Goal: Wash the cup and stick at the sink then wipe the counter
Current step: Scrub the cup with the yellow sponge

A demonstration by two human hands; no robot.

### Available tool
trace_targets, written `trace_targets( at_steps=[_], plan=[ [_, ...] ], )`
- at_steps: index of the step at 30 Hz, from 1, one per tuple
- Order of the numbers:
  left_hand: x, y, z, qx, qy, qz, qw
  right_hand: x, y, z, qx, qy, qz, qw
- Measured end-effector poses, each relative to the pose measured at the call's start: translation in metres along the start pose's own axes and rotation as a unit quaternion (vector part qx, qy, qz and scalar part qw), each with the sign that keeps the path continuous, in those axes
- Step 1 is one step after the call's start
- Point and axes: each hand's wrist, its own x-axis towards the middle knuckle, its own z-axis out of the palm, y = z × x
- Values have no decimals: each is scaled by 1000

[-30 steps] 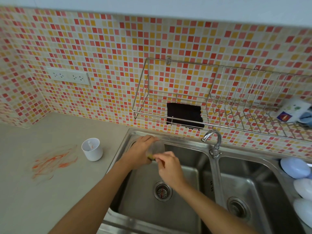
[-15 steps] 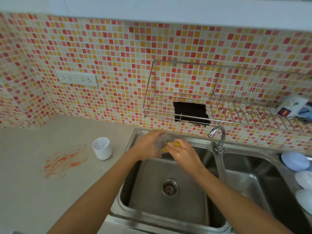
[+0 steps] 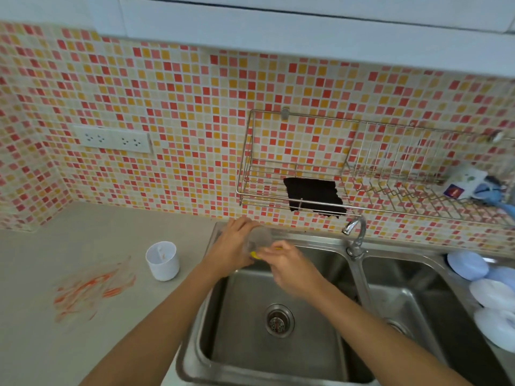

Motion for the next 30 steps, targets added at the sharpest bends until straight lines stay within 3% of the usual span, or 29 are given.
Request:
trace_targets(
  at_steps=[2,5,9,12,15,18,30],
  plan=[
    [-3,1,4,10,-6,28,1000,2,11,0,-110,-3,-56,992],
    [-1,2,10,30,-6,32,999,3,17,5,-151,-1,-30,988],
    [3,-3,14,32,-18,23,999,-4,-3,26,-21,25,97,995],
    [-5,-8,18,32,-36,13,999,-6,-14,35,64,-8,164,984],
    [-11,-15,26,25,-36,-21,999,-9,-13,28,128,17,231,964],
    [-10,-24,28,37,-39,-50,997,-9,-11,22,140,49,292,945],
    [0,-29,28,37,-76,-75,994,-3,10,17,129,19,374,918]
  ],
)
